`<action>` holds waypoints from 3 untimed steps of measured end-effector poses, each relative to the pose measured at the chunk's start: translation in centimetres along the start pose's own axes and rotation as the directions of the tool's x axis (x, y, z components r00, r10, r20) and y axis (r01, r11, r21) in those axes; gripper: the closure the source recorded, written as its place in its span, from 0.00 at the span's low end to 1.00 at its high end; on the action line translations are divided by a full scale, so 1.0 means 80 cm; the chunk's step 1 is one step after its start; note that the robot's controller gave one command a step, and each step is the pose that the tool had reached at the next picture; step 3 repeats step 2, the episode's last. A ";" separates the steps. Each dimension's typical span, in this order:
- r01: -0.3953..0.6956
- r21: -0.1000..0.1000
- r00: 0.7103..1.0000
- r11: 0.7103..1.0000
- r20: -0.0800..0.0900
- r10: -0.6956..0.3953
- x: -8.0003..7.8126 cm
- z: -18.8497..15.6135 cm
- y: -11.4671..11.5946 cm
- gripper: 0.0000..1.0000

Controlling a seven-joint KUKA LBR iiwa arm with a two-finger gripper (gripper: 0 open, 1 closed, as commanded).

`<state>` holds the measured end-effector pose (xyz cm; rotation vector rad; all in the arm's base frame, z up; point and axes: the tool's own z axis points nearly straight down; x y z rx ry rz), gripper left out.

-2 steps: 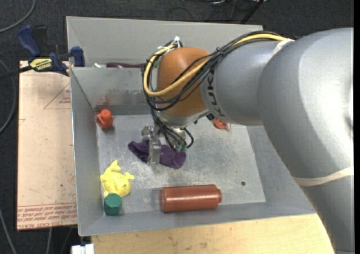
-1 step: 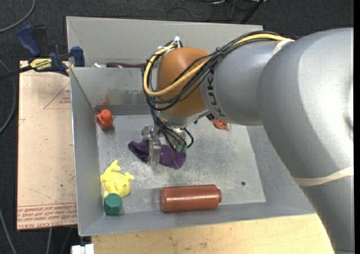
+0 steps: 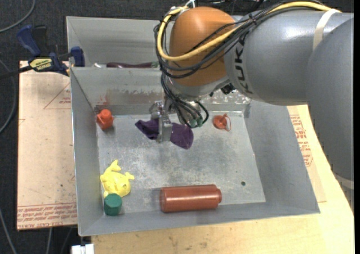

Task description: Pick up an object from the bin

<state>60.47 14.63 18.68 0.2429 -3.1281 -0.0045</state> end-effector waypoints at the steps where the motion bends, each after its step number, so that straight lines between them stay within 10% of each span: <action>1: 0.000 0.000 1.000 1.000 0.000 0.000 0.000 0.000 0.000 1.00; 2: -0.044 -0.002 0.999 0.999 0.004 0.044 -0.010 -0.144 0.011 1.00; 3: -0.044 -0.002 0.999 0.999 0.004 0.044 -0.010 -0.144 0.011 1.00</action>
Offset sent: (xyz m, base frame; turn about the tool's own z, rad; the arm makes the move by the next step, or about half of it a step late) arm 0.0065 0.0089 0.1148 0.0458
